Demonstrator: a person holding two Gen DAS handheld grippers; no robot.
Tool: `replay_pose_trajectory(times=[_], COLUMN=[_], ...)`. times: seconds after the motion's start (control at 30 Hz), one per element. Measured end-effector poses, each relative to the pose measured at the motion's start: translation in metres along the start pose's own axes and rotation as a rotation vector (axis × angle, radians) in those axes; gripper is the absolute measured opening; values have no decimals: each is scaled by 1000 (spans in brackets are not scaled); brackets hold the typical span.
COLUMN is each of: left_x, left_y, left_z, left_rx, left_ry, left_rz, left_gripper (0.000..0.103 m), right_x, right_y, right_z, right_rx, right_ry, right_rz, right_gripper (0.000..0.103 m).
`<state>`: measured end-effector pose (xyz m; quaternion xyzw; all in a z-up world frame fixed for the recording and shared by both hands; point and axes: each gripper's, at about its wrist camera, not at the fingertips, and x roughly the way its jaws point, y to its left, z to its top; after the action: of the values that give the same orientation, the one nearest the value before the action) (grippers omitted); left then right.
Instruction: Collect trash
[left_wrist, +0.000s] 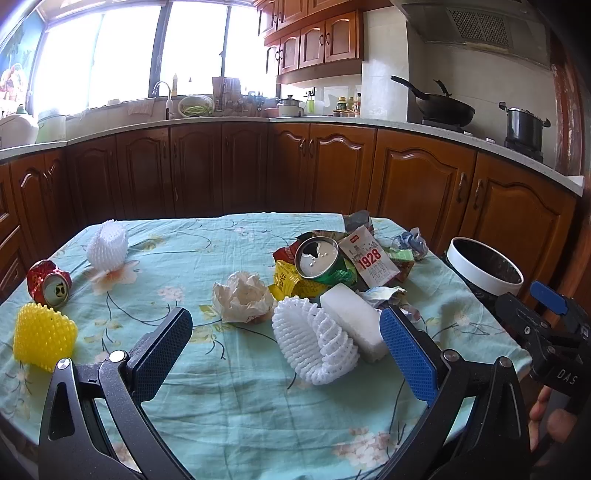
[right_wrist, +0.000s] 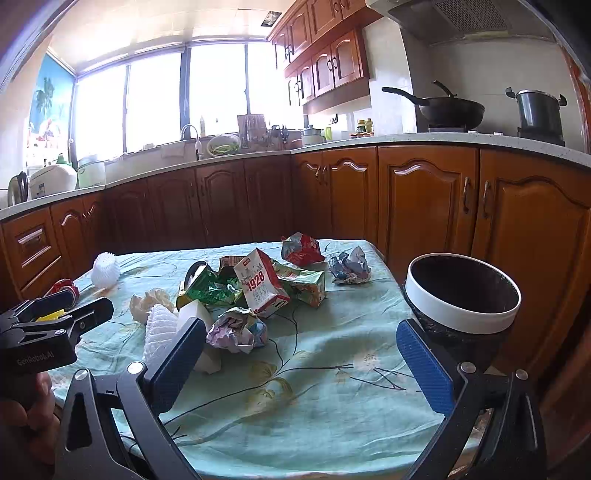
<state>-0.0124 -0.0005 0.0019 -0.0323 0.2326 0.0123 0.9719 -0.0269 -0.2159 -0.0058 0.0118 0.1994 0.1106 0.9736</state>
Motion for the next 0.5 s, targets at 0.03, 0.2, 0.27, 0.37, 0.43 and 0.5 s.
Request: replay_pose_trajectory(times=[0.03,0.2,0.27,0.37,0.43,0.5], left_x=[0,0,1,1,0,0], left_y=[0,-1,-2,-2,-1,-1], left_z=[0,0,0,1,1,2], left_rx=[1,4,5,6,6,7], left_ry=[0,1,2,2,0,-2], left_rz=[0,1,2,6,9,11], left_gripper=[103,103,103,103,103,103], right_x=[0,0,0,-1,-1,-3], right_y=[0,0,1,0,0,1], right_z=[0,1,2,1,2,2], right_rx=[2,10,14,17,20,21], right_ry=[0,0,1,0,-2,-6], right_rz=[1,5,8,12,17,19], right_gripper=[103,103,103,103,103,103])
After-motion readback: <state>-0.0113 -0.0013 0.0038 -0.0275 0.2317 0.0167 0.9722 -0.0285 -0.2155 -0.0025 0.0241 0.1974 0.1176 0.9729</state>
